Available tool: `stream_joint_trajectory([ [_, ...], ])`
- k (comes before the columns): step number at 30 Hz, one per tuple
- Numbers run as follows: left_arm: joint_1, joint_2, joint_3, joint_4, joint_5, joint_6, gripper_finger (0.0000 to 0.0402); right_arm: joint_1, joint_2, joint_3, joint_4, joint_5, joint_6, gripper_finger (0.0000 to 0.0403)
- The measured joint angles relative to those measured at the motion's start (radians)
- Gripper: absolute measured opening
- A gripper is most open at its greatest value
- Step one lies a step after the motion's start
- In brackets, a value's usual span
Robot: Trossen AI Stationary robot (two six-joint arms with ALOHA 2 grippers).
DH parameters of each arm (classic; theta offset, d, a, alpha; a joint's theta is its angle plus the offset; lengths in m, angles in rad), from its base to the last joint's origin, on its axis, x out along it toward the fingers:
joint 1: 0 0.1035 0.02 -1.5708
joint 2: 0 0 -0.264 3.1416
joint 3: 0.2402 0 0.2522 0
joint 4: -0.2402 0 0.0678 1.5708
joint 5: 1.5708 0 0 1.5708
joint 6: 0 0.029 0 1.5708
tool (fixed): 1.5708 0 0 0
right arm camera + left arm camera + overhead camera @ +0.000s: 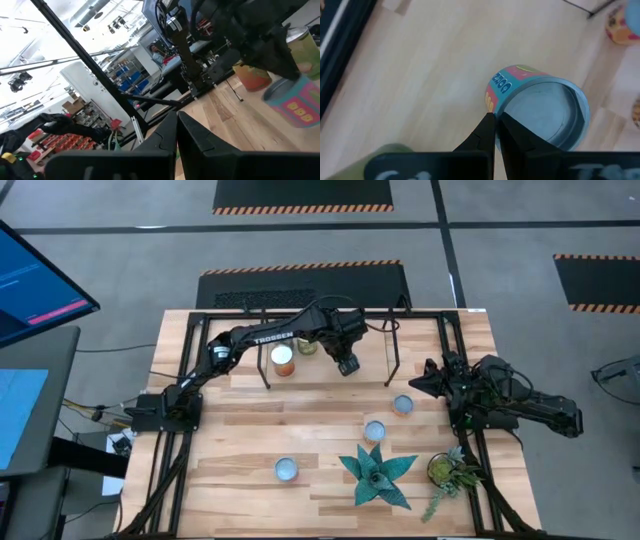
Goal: Pick and place cans onto a shelf
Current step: Put the canned corn on the shelf, then put the canned chicken soup on the shelf
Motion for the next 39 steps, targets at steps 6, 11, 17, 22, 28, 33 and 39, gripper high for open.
stream_joint_trajectory([
  [6,0.012,0.027,0.001,0.011,0.011,-0.030,0.0000,0.000,0.000,0.000,0.001,0.000,0.000,0.0038],
  [11,0.012,0.030,0.001,0.027,0.005,-0.030,0.0000,0.000,0.000,0.000,0.001,0.001,0.000,0.0038],
  [17,0.015,0.037,0.001,0.024,0.006,-0.023,0.0000,0.000,0.000,0.000,-0.001,0.000,0.000,0.0038],
  [22,0.015,0.040,0.001,0.028,0.004,-0.012,0.0012,0.000,0.000,0.000,0.000,0.000,0.000,0.0038],
  [28,0.020,0.040,0.001,0.031,-0.012,-0.014,0.0043,0.000,0.000,0.000,-0.001,0.000,0.000,0.0038],
  [33,0.020,0.040,0.012,0.048,-0.013,-0.013,0.0066,0.000,0.000,0.000,-0.001,0.000,0.000,0.0038],
  [39,0.005,-0.017,0.020,0.044,0.054,-0.037,0.0076,0.000,0.000,0.000,-0.004,-0.001,0.000,0.0038],
])
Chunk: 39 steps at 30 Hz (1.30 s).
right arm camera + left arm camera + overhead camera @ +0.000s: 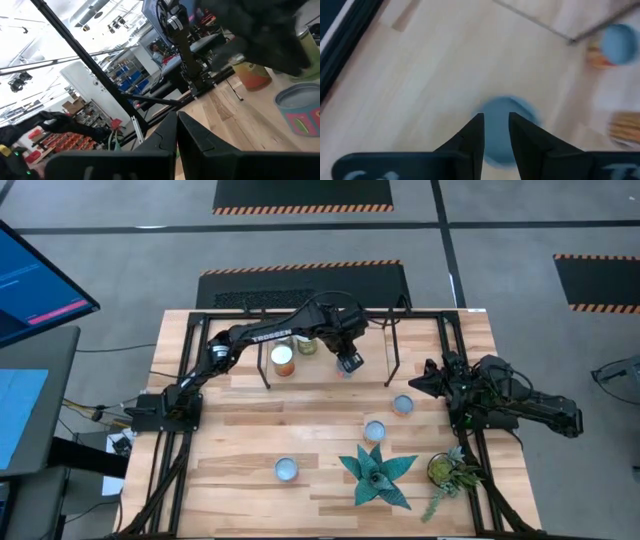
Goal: Pick and place cans onto a shelf
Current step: Put the canned chicken soup on the shelf
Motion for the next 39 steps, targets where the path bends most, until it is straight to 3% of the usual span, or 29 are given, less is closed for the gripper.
stream_joint_trajectory([
  [9,-0.063,-0.119,0.003,-0.168,-0.004,0.007,0.0077,0.000,0.000,0.000,-0.057,0.001,0.000,0.0038],
  [22,-0.182,-0.144,0.002,-0.424,-0.096,-0.046,0.0077,-0.002,0.000,0.000,-0.067,0.029,0.008,0.0038],
  [39,-0.387,-0.241,-0.013,-0.438,-0.309,-0.086,0.0077,-0.002,0.000,0.000,0.058,0.068,0.008,0.0038],
])
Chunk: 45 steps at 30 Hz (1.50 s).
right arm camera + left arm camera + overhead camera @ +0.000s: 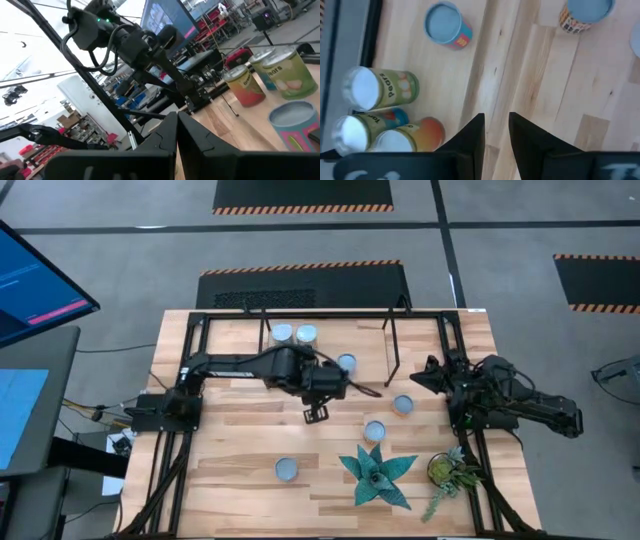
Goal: Pick and place cans onto a shelf
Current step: Put the canned chicken soup on the shelf
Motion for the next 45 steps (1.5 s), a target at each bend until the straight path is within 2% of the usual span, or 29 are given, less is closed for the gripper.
stream_joint_trajectory([
  [7,-0.077,-0.113,-0.115,-0.002,-0.018,-0.013,0.0077,0.000,0.000,0.000,0.007,0.000,0.000,0.0038],
  [13,-0.174,-0.230,-0.371,0.029,-0.030,-0.104,0.0077,0.002,0.000,0.000,0.006,0.000,0.000,0.0038],
  [17,-0.223,-0.309,-0.578,0.173,0.043,-0.191,0.0077,0.002,0.000,0.000,0.007,-0.001,0.001,0.0038],
  [24,-0.252,-0.442,-0.865,0.574,0.164,-0.391,0.0077,0.002,0.000,0.000,0.003,-0.002,0.035,0.0038],
  [29,-0.275,-0.484,-1.009,0.588,0.160,-0.527,0.0077,0.002,0.000,0.000,0.003,-0.003,0.022,0.0038],
  [34,-0.279,-0.484,-1.074,0.605,0.325,-0.587,0.0077,0.002,0.000,0.000,-0.001,-0.015,0.021,0.0038],
  [45,-0.304,-0.449,-1.079,0.695,0.321,-0.582,0.0077,0.002,0.000,0.000,-0.048,-0.017,0.018,0.0038],
])
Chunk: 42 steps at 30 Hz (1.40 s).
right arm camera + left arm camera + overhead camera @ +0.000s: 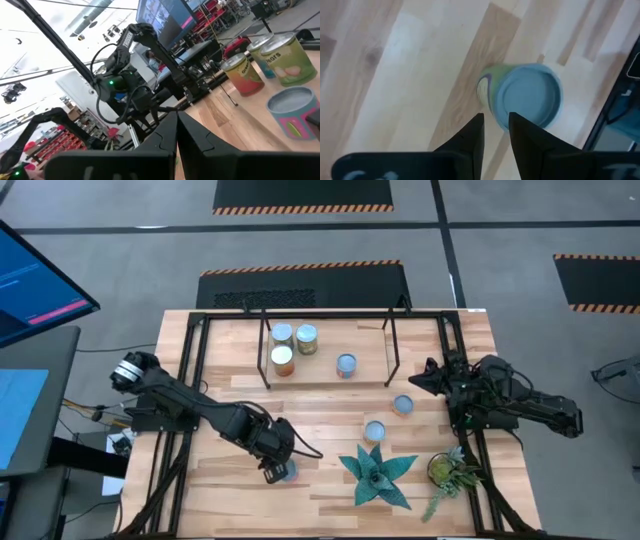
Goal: Pick and place cans onto a shelf
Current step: Put the canned chicken soup on the shelf
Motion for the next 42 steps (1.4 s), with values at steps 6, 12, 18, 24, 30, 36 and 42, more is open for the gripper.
stream_joint_trajectory([
  [6,0.001,0.009,0.001,0.023,-0.027,-0.032,0.0077,0.000,0.000,0.000,-0.010,0.000,0.000,0.0038],
  [12,-0.002,0.009,-0.007,0.041,-0.045,-0.025,0.0077,0.000,0.000,0.000,-0.008,-0.001,0.000,0.0038],
  [18,-0.004,0.009,-0.050,0.089,-0.034,-0.021,0.0077,0.000,0.000,0.000,-0.009,-0.001,-0.001,0.0038],
  [24,-0.005,0.010,-0.087,0.135,0.017,-0.045,0.0077,0.000,0.000,0.000,-0.009,-0.001,-0.001,0.0038],
  [30,-0.005,0.010,-0.087,0.133,-0.030,-0.023,0.0077,0.000,0.000,0.000,-0.009,-0.001,-0.001,0.0038],
  [36,-0.005,0.010,-0.087,0.132,-0.040,0.010,0.0077,0.000,0.000,0.000,-0.009,-0.001,-0.001,0.0038],
  [42,-0.006,0.010,-0.087,0.132,-0.029,0.011,0.0077,0.000,0.000,0.000,-0.009,0.000,-0.001,0.0038],
])
